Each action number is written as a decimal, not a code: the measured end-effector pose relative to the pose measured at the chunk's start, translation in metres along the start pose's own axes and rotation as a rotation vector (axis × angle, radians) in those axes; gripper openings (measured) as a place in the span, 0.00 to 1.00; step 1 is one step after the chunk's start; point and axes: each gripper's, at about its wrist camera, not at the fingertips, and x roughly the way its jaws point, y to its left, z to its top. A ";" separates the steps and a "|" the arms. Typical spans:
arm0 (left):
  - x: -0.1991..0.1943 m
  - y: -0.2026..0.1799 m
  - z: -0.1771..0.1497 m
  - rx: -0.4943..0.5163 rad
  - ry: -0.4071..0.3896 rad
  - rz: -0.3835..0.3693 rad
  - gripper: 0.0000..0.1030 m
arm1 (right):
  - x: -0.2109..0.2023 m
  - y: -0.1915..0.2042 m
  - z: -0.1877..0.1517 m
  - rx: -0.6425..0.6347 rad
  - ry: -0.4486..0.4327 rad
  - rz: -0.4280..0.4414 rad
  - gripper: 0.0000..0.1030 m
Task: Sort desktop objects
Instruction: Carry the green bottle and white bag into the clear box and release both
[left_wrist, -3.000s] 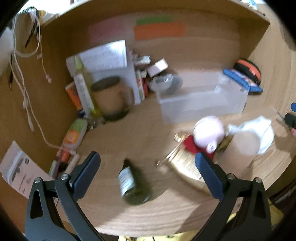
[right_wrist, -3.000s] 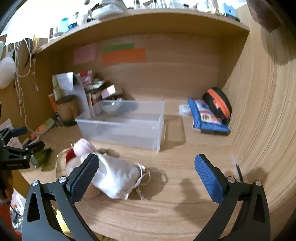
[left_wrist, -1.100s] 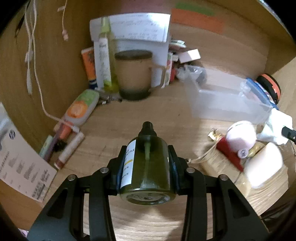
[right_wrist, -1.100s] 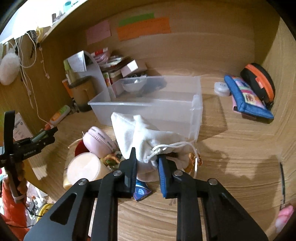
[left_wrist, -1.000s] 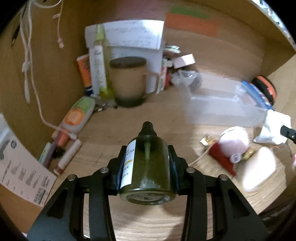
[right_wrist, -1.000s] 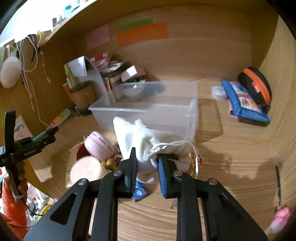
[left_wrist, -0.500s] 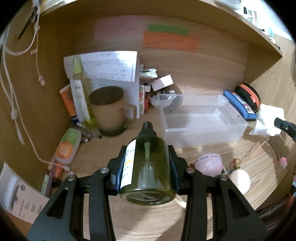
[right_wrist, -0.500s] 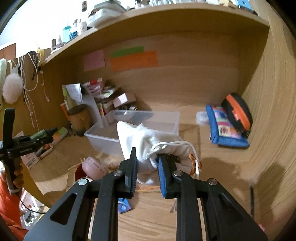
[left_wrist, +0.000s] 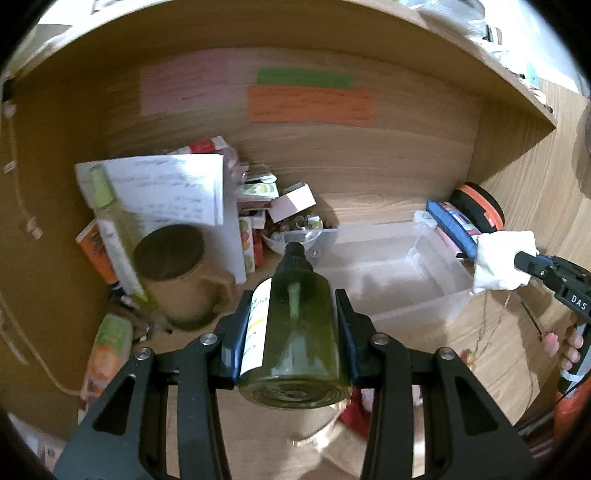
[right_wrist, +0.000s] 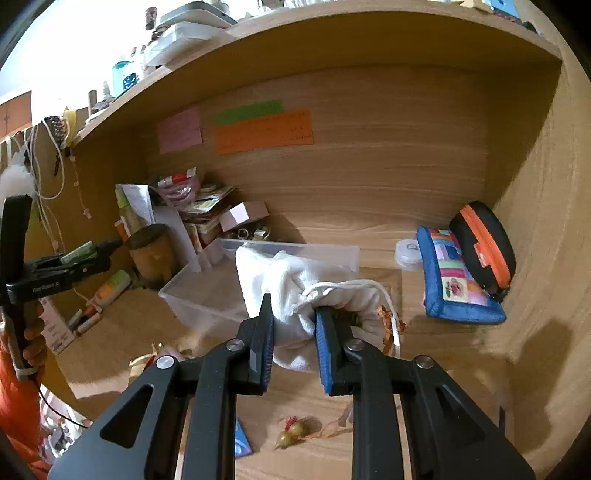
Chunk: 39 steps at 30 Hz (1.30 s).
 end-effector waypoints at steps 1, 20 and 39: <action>0.007 -0.001 0.004 0.007 0.006 0.004 0.39 | 0.003 0.000 0.002 -0.001 -0.001 0.004 0.17; 0.129 -0.040 0.035 0.113 0.170 -0.091 0.39 | 0.100 -0.003 0.025 -0.042 0.134 0.045 0.17; 0.187 -0.064 0.020 0.188 0.307 -0.128 0.39 | 0.158 0.016 0.013 -0.164 0.292 0.049 0.18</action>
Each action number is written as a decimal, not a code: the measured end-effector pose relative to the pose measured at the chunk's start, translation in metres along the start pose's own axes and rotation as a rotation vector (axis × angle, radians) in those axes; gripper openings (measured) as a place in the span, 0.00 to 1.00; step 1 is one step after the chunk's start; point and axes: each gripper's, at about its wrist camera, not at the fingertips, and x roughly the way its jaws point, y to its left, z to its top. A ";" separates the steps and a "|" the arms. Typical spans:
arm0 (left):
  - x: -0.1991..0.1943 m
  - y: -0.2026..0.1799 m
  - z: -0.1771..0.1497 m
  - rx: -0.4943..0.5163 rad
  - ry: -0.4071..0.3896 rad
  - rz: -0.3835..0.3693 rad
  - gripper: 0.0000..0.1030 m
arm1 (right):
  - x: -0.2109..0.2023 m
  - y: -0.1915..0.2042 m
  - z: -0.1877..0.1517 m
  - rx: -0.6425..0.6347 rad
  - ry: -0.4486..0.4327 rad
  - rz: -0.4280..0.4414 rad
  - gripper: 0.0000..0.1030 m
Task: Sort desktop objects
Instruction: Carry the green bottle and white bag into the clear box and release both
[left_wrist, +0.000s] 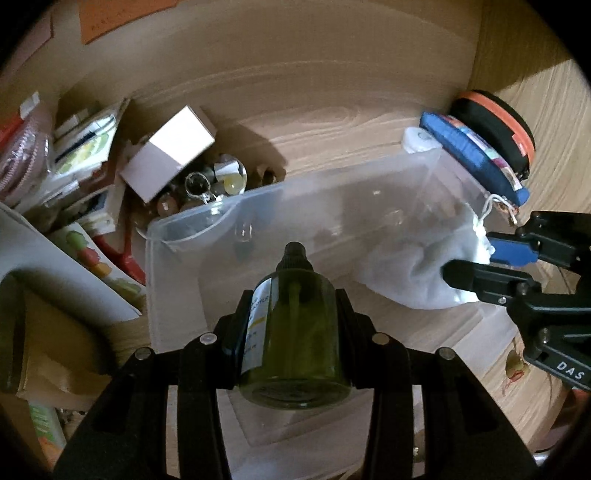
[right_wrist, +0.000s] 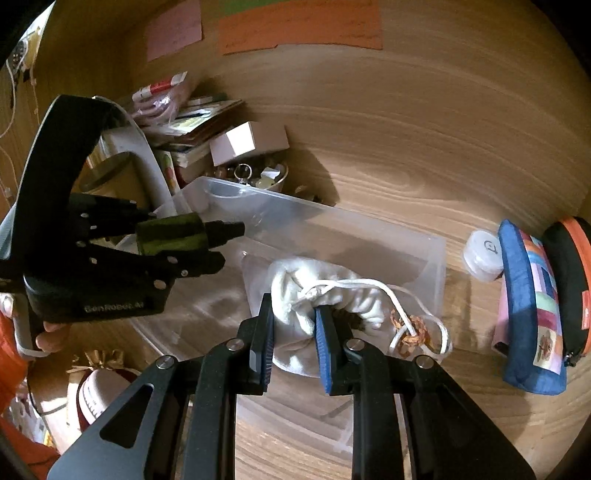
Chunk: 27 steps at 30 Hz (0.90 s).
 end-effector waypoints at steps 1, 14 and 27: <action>0.001 0.000 0.000 0.002 0.003 -0.009 0.39 | 0.001 0.001 0.000 -0.004 0.006 -0.002 0.18; 0.007 -0.003 -0.001 0.016 0.044 -0.008 0.40 | -0.005 0.018 -0.006 -0.065 0.065 -0.035 0.36; -0.021 0.004 -0.005 -0.035 0.026 0.008 0.47 | -0.051 0.015 -0.018 0.008 0.011 -0.019 0.46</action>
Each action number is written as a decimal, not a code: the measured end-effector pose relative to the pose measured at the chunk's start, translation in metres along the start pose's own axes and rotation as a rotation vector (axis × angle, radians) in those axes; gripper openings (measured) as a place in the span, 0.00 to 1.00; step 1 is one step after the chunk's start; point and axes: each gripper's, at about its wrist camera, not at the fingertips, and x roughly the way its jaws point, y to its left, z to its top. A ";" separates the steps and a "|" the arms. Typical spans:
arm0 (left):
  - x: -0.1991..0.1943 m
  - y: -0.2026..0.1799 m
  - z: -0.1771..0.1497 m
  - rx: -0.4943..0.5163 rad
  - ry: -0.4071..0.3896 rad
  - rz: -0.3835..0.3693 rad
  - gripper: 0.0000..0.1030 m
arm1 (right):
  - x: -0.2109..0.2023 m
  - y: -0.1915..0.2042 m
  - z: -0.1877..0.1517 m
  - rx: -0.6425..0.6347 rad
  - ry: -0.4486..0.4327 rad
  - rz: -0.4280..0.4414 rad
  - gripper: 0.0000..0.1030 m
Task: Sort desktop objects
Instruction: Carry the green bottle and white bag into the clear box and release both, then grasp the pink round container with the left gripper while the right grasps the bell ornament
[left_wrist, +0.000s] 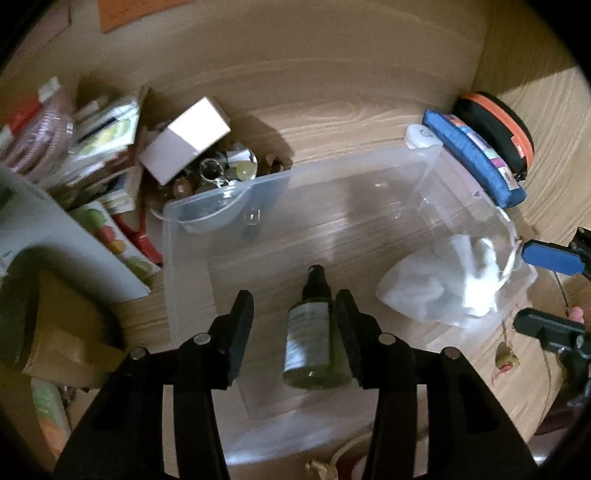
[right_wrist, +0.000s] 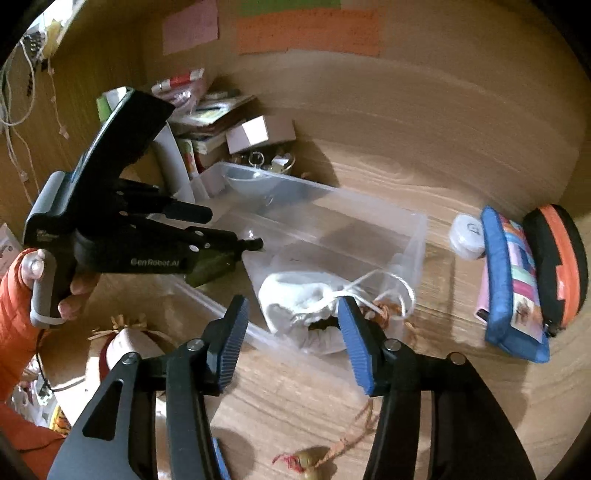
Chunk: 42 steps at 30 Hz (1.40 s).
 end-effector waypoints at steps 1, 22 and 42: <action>-0.006 0.000 -0.001 -0.002 -0.010 0.002 0.53 | -0.005 0.000 -0.001 0.005 -0.009 -0.002 0.47; -0.099 0.015 -0.073 -0.087 -0.155 0.023 0.77 | -0.093 -0.007 -0.046 0.106 -0.168 -0.056 0.60; -0.055 -0.019 -0.108 -0.069 -0.050 -0.153 0.78 | -0.033 -0.015 -0.113 0.175 0.017 -0.037 0.60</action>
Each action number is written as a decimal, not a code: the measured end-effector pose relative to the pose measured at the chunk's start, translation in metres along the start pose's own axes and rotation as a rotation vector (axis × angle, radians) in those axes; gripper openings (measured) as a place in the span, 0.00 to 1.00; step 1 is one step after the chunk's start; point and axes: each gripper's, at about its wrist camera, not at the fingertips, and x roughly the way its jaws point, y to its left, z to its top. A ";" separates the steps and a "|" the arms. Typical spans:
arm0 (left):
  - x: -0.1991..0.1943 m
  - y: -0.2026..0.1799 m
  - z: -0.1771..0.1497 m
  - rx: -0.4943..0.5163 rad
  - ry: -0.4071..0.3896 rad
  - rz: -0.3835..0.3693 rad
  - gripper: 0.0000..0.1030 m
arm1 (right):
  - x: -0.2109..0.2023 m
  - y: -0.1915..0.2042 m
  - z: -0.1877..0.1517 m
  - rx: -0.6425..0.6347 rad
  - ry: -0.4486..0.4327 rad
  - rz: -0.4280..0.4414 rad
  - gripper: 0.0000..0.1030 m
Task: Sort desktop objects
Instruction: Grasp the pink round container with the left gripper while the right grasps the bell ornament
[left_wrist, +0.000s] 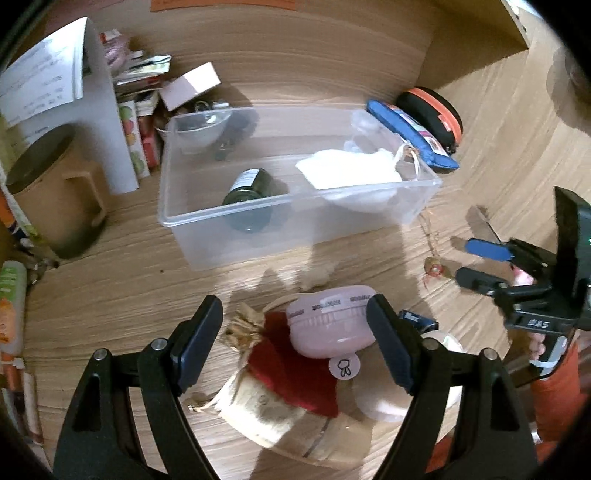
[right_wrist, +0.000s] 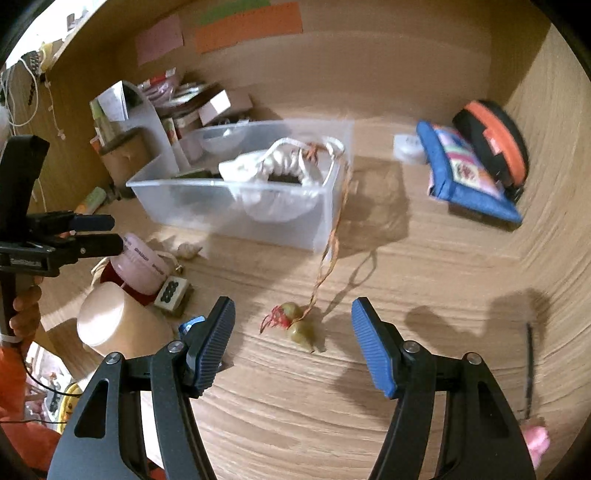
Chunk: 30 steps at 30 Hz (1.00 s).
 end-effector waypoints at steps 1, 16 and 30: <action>0.001 -0.001 0.000 0.001 0.001 -0.004 0.78 | 0.004 0.000 -0.001 0.002 0.008 0.002 0.60; 0.028 -0.011 0.001 0.015 0.059 -0.026 0.78 | 0.030 0.012 -0.007 -0.075 0.048 -0.026 0.37; 0.044 -0.012 0.012 -0.022 0.093 -0.118 0.75 | 0.038 0.007 -0.011 -0.068 0.067 0.001 0.25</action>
